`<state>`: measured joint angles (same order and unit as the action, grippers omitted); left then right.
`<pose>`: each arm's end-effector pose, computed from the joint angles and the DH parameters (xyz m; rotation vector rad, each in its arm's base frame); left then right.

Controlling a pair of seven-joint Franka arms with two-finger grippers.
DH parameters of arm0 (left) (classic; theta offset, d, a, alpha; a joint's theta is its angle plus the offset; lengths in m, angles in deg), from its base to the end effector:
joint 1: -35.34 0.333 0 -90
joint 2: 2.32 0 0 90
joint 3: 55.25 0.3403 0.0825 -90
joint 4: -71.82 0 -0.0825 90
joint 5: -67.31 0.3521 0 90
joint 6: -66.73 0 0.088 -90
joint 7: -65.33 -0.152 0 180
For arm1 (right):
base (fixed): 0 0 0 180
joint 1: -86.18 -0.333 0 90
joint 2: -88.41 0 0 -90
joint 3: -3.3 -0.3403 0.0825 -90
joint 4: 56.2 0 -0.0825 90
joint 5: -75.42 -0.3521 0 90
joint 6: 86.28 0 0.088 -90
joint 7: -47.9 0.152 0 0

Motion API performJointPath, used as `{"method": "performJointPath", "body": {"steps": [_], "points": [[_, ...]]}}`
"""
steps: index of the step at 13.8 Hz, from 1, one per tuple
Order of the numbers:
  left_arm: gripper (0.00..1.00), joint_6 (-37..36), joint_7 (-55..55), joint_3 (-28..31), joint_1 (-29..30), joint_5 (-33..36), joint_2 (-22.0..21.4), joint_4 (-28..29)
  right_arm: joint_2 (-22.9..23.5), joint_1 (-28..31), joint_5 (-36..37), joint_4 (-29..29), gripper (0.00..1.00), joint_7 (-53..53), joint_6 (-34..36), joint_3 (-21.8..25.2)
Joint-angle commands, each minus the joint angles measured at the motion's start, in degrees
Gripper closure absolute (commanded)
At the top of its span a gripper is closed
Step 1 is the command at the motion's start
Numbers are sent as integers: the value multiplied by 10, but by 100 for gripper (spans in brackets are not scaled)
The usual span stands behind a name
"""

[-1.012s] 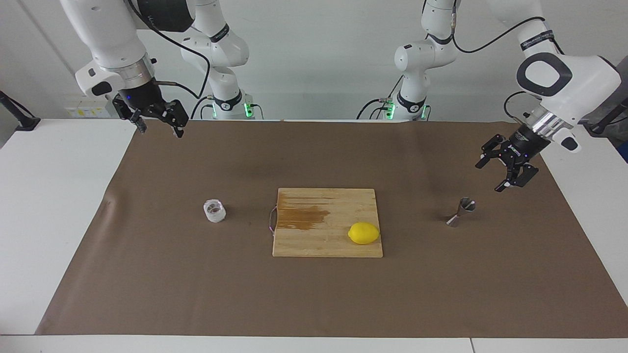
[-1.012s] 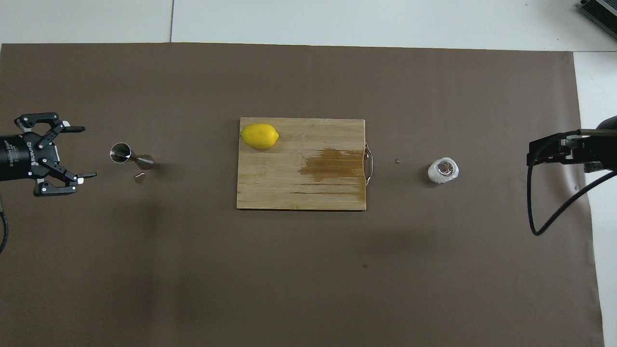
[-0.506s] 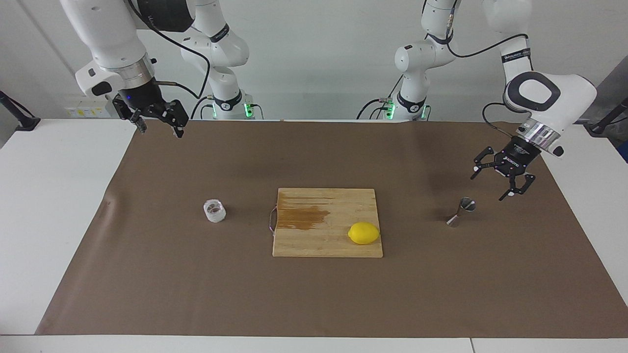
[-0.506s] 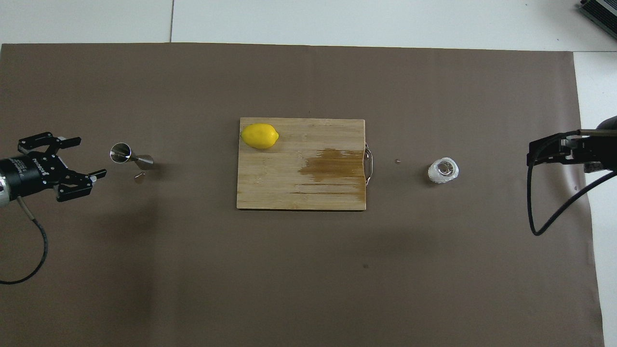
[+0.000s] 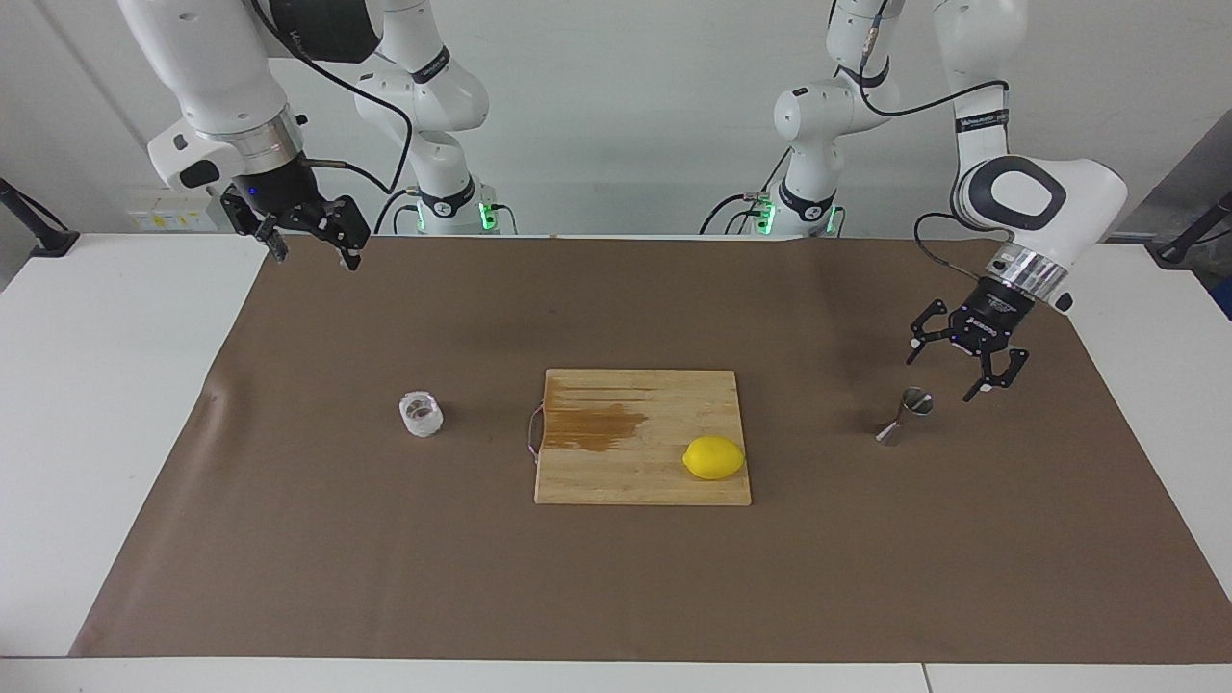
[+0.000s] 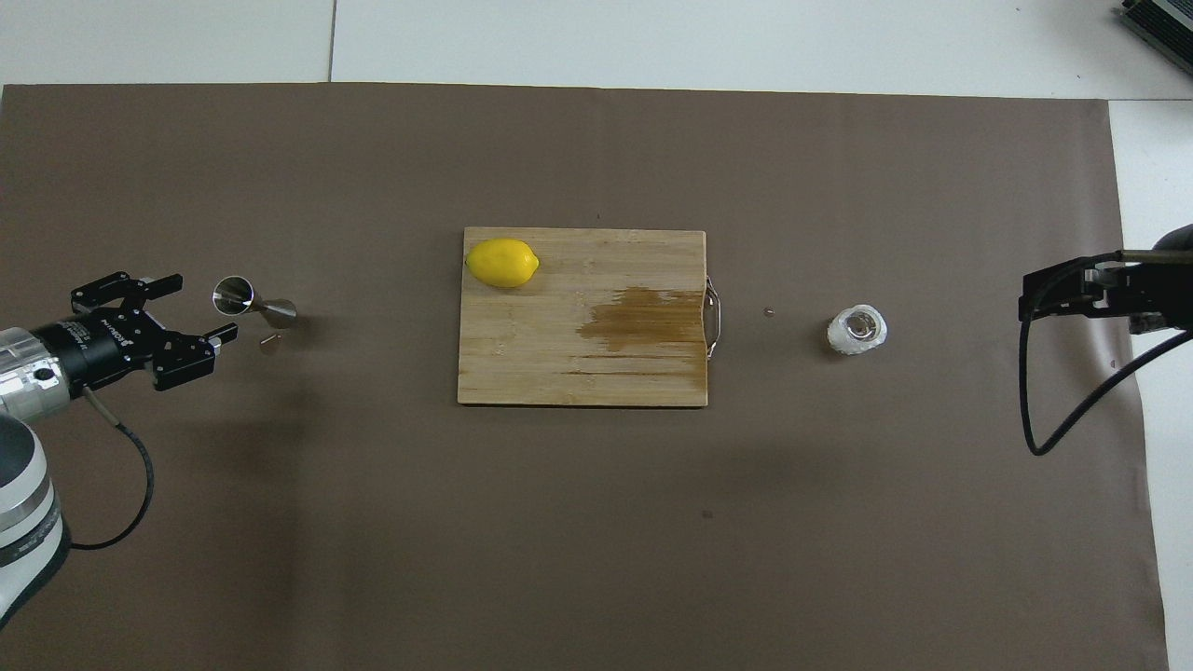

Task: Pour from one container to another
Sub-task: 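Move the open left gripper toward the small metal jigger, then close the left gripper around the metal jigger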

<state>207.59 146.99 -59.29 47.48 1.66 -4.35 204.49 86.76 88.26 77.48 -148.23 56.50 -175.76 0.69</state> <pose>0.5139 0.0475 0.3876 0.8286 2.2463 -0.4293 0.5109 -0.0004 0.6024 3.0954 -0.2185 -0.0197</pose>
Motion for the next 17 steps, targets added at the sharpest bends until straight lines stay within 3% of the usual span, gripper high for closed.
{"method": "performJointPath", "body": {"steps": [1, 14, 17], "points": [[0, 21, 5, 4, -11, -35, 4, 12, -9, 9, -13, -6, 0, 3, 4, -5], [0, 65, -20, 4, -44, -55, 16, 17, -9, 9, -13, -6, 0, 3, 4, -5], [5, 71, -21, 4, -51, -55, 17, 18, -9, 9, -13, -6, 0, 4, 4, -5]]}}
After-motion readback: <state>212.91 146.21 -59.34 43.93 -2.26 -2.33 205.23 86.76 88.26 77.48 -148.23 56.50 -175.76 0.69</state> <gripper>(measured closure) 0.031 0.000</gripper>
